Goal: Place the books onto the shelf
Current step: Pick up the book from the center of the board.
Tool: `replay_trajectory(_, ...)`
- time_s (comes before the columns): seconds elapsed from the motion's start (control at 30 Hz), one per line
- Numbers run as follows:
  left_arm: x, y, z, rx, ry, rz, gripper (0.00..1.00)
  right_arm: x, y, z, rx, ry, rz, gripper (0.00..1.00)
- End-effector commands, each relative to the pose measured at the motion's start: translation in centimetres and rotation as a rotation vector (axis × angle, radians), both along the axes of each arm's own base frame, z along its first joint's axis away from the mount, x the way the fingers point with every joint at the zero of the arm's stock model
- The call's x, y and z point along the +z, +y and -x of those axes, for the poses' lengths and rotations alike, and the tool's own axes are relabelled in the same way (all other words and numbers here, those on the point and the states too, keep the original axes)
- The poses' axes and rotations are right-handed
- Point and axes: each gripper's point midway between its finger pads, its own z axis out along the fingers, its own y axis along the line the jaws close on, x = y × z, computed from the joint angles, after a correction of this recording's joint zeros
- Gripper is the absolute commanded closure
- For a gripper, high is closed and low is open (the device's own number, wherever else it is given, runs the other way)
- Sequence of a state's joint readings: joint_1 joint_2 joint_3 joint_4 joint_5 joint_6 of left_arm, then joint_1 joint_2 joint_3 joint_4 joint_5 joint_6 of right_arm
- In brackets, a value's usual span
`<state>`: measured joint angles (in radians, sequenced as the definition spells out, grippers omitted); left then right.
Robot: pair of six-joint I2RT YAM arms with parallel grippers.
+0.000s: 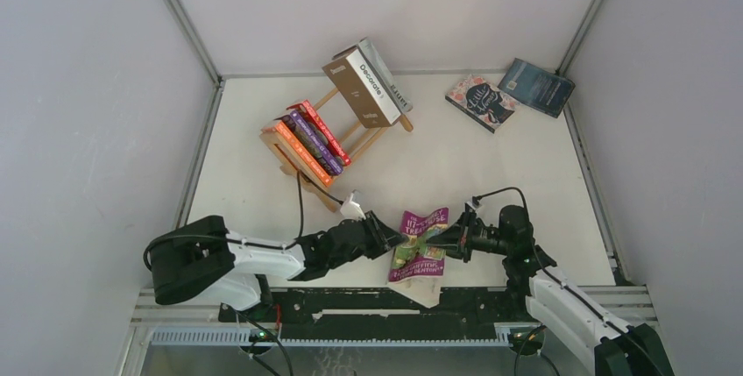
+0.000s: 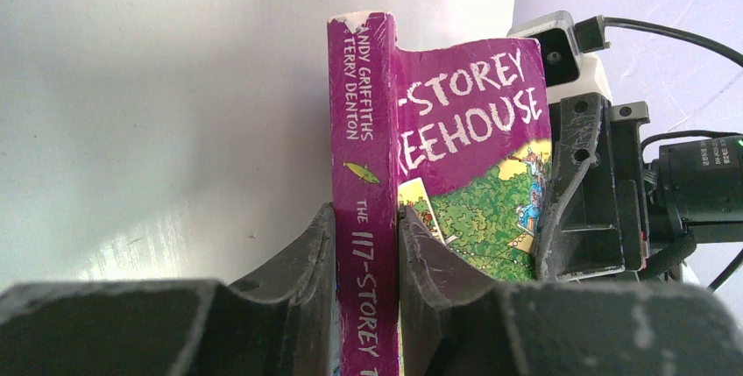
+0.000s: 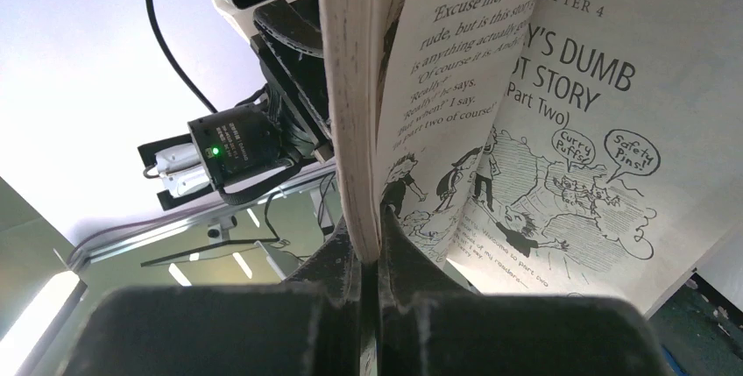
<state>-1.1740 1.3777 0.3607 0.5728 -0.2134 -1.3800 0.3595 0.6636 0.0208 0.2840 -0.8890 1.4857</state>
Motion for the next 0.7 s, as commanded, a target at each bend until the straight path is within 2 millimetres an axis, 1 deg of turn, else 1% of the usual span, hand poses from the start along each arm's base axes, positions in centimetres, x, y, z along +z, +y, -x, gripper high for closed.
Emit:
replay_trajectory(0.0,4.1,-2.6,2.8,-0.152,-0.037,0.137,1.0,2.0,0.1,-1.0,-0.014,-0.106,-0.014,1.0)
replay_trajectory(0.1,4.5,-2.2,2.5,-0.132,-0.043,0.128,1.0,1.5,0.0,-0.9,-0.001,-0.117,0.019,0.99)
replay_trajectory(0.13,4.4,-1.8,2.2,-0.109,-0.047,0.101,1.0,1.3,-0.1,-0.9,0.003,-0.115,0.039,0.94)
replay_trajectory(0.17,4.8,-1.5,2.0,-0.098,-0.058,0.095,1.0,0.9,-0.2,-0.8,0.009,-0.115,0.061,0.91)
replay_trajectory(0.2,4.9,-1.0,1.5,-0.065,-0.072,0.059,1.0,1.0,-0.2,-0.9,0.012,-0.134,0.086,0.86)
replay_trajectory(0.23,5.6,-0.7,1.1,-0.037,-0.09,0.032,1.0,0.8,-0.4,-0.9,0.018,-0.146,0.115,0.81)
replay_trajectory(0.33,6.7,0.8,0.1,0.035,-0.139,-0.09,1.0,0.2,-0.9,-1.2,0.021,-0.17,0.2,0.65)
replay_trajectory(0.37,6.7,1.5,-0.1,0.056,-0.147,-0.141,1.0,0.1,-1.1,-1.3,0.023,-0.18,0.222,0.61)
replay_trajectory(0.4,7.4,1.6,-0.4,0.073,-0.164,-0.156,1.0,-0.1,-1.2,-1.4,0.024,-0.184,0.237,0.56)
replay_trajectory(0.43,7.5,2.0,-0.5,0.088,-0.172,-0.191,1.0,-0.3,-1.4,-1.5,0.024,-0.187,0.249,0.53)
replay_trajectory(0.53,8.8,2.6,-1.0,0.133,-0.205,-0.254,1.0,-0.7,-2.0,-1.8,0.015,-0.197,0.285,0.47)
replay_trajectory(0.67,10.5,3.4,-1.6,0.192,-0.25,-0.32,1.0,-0.8,-2.4,-2.0,0.012,-0.217,0.33,0.45)
